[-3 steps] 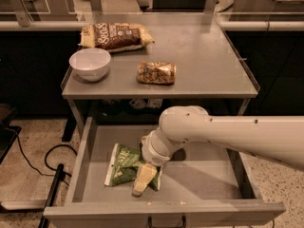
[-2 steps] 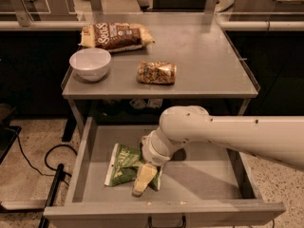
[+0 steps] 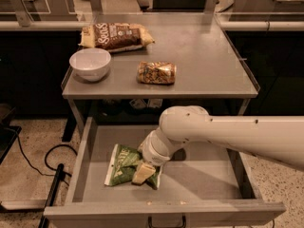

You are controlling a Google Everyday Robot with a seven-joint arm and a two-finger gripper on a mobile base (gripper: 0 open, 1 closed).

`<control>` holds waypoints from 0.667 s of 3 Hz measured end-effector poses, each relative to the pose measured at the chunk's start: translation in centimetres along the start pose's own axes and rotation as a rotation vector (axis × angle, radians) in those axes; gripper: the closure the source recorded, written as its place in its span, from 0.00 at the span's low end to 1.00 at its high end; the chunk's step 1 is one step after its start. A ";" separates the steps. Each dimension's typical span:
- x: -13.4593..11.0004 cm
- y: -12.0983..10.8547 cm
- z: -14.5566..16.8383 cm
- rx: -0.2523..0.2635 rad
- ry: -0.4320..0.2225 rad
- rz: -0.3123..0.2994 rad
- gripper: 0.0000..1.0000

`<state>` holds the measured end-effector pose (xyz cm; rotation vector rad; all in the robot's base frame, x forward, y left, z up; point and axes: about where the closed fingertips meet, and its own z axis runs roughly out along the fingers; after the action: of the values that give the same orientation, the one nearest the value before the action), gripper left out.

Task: Pick green jalapeno chip bag from top drawer and place on counter

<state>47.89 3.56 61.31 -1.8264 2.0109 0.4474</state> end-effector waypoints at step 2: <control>0.0 0.0 0.0 0.000 0.000 0.000 0.81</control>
Offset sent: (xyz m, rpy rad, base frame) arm 0.0000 0.0000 0.0000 0.0000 0.0000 0.0000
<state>47.89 3.56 61.30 -1.8265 2.0109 0.4474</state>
